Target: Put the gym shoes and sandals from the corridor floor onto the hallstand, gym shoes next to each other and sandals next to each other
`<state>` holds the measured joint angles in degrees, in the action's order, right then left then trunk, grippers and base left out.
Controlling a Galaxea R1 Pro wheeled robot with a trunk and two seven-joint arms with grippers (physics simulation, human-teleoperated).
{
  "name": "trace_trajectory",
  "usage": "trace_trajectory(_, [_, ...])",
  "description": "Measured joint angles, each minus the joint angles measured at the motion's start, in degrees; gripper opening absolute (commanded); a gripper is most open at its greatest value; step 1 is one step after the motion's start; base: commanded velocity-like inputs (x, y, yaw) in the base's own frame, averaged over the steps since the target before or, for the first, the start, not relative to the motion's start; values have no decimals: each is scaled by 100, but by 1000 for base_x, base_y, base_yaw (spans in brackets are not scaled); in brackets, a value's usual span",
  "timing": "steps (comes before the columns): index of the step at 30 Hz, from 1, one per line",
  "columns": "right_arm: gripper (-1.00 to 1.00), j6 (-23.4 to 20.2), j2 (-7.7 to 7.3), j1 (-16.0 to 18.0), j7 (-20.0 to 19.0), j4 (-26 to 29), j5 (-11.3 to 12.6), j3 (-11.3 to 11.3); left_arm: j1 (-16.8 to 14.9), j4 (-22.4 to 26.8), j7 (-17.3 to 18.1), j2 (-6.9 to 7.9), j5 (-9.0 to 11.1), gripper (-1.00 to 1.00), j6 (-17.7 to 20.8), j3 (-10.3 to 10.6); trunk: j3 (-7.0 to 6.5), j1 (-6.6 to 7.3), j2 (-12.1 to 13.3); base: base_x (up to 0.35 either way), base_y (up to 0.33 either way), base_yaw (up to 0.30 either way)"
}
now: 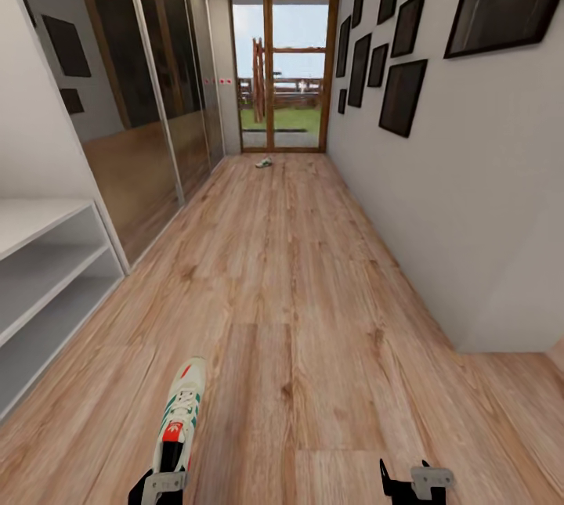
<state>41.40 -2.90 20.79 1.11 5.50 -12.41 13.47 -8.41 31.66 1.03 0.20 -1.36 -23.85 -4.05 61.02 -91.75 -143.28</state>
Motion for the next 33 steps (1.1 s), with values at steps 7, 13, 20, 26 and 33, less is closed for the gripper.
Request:
trace_trajectory(7, [100, 0, 0, 0, 0, 0, 0, 0, 0, -6, 1, 0, 0, -100, 1, 0, 0, 0, 0, 340, 0, 0])
trace_trajectory(13, [100, 0, -7, 0, 0, 0, 0, 0, 0, -8, 2, 0, 0, -100, 0, 0, 0, 0, 0, 340, 0, 0])
trace_trajectory(20, [100, 0, -9, 0, 0, 0, 0, 0, 0, -8, 2, 0, 0, -100, -2, 0, 0, 0, 0, 340, 0, 0])
trace_trajectory(26, [100, 0, -9, 0, 0, 0, 0, 0, 0, -8, 2, 0, 0, -100, -2, 0, 0, 0, 0, 340, 0, 0])
trace_trajectory(33, [100, 0, -9, 0, 0, 0, 0, 0, 0, -8, 1, 0, -3, -100, -5, 0, 0, 0, 0, 340, 0, 0])
